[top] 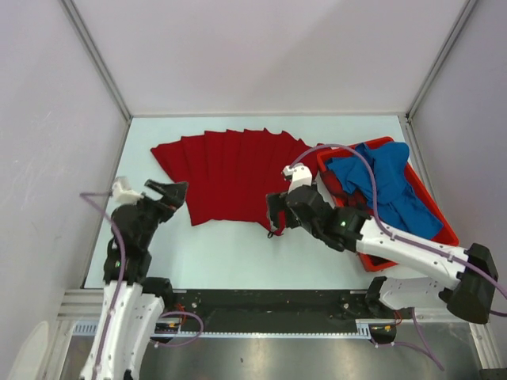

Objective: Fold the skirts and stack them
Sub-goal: Flatten out the skirt at the center of the board, then fold the skirt at the center of the board.

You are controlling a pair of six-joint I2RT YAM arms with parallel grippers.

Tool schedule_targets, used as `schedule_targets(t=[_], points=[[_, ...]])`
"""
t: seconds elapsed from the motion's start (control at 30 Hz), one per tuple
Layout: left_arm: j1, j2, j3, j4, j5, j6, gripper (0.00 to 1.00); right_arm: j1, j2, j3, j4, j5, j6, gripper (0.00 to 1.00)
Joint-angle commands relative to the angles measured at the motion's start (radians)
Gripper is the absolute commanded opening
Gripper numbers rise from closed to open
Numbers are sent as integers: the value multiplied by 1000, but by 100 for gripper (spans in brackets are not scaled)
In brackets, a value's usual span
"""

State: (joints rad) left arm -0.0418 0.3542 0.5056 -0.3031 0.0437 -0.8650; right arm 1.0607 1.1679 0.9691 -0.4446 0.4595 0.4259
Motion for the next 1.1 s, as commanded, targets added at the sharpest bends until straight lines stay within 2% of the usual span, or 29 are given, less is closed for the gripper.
schedule_targets(t=[0.0,0.1,0.17,0.2,0.3,0.37,0.5,0.6,0.77,0.93,1.07], points=[[0,288,22,203,232,-5,100,-114,106,10,177,-235,66,100],[-4,614,62,395,379,-2,100,-206,211,10,282,-402,96,100],[-12,740,127,470,427,12,100,-231,262,10,335,-449,114,100],[-24,856,152,479,453,20,100,-240,294,13,401,-481,102,100],[-59,1062,243,509,521,35,100,-251,398,17,515,-524,51,100],[-79,1143,290,525,553,40,100,-263,475,46,533,-551,45,100],[-110,1296,341,460,501,75,100,-283,567,71,538,-558,34,100],[-112,1362,344,420,515,96,100,-281,605,69,520,-561,17,100],[-121,1346,237,386,499,104,100,-272,628,69,414,-524,16,99],[-144,1220,131,309,435,135,100,-263,618,68,284,-538,-18,96],[-202,1117,10,196,368,147,100,-249,555,20,172,-527,-35,96]])
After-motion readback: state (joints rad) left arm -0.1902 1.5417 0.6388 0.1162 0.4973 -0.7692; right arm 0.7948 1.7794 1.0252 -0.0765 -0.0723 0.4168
